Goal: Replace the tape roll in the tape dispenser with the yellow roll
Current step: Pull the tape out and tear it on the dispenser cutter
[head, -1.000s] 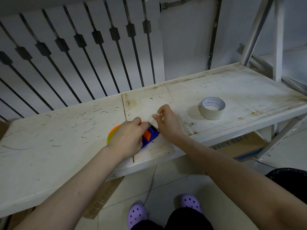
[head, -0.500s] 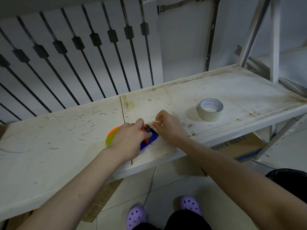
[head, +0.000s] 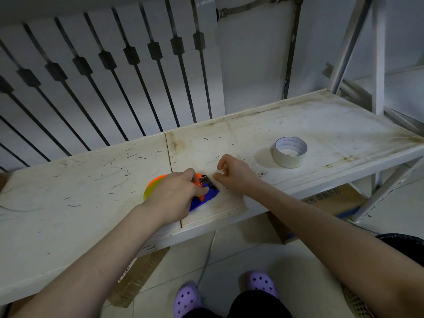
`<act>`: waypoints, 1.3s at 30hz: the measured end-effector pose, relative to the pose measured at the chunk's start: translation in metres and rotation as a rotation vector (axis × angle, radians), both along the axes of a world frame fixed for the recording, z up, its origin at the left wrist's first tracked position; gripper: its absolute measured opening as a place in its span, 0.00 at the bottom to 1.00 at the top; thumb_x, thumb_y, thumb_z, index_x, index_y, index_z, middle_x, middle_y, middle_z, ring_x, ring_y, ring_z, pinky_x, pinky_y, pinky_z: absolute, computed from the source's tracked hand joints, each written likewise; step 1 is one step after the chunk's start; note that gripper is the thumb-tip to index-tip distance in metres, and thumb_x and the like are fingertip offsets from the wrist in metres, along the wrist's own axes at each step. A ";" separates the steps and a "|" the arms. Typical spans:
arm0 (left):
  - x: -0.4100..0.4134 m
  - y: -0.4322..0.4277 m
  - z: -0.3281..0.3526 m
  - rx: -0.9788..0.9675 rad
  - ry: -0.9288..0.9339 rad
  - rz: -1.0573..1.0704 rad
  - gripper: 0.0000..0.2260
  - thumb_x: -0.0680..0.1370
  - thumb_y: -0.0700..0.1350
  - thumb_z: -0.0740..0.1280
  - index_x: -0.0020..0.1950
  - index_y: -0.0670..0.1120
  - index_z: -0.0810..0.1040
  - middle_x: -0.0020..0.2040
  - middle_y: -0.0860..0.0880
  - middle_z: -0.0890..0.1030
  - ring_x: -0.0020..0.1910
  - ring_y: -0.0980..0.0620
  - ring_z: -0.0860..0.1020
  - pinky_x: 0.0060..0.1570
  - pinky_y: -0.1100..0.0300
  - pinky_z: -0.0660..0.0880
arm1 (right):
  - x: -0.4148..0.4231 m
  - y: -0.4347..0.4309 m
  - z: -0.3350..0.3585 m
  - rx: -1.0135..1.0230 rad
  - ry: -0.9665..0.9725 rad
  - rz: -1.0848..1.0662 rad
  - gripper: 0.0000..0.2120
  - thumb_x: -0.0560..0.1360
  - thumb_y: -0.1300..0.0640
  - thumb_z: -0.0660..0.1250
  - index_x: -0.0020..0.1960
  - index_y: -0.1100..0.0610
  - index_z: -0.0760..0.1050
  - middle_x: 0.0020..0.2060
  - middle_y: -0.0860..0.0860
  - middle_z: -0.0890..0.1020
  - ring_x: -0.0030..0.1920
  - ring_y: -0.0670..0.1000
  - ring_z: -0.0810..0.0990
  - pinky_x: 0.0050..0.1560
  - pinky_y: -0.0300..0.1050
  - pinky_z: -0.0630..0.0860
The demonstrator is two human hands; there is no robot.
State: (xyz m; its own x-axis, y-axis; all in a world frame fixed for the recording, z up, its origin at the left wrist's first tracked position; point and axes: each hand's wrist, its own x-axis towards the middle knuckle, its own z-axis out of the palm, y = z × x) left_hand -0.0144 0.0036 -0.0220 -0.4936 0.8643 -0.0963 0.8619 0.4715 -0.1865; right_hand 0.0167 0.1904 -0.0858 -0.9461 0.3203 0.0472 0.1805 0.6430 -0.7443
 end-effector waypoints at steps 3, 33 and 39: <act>-0.002 -0.007 0.001 0.025 -0.042 -0.039 0.22 0.77 0.41 0.60 0.68 0.59 0.70 0.60 0.47 0.73 0.52 0.46 0.74 0.48 0.56 0.72 | 0.004 -0.001 0.006 -0.019 -0.052 -0.016 0.09 0.72 0.53 0.69 0.48 0.54 0.71 0.36 0.46 0.73 0.39 0.48 0.73 0.42 0.43 0.72; -0.004 -0.006 0.004 0.034 -0.057 -0.148 0.19 0.77 0.40 0.60 0.65 0.55 0.76 0.67 0.53 0.74 0.58 0.47 0.75 0.58 0.57 0.68 | 0.014 0.019 0.006 -0.384 -0.111 -0.090 0.09 0.76 0.62 0.64 0.46 0.67 0.79 0.37 0.59 0.83 0.31 0.49 0.79 0.35 0.35 0.80; -0.002 -0.001 0.013 0.040 -0.215 -0.058 0.19 0.75 0.40 0.61 0.63 0.55 0.78 0.64 0.53 0.75 0.61 0.51 0.74 0.59 0.59 0.70 | 0.018 0.017 0.012 -0.341 -0.055 -0.070 0.04 0.74 0.63 0.67 0.48 0.62 0.79 0.35 0.53 0.81 0.31 0.46 0.77 0.26 0.31 0.74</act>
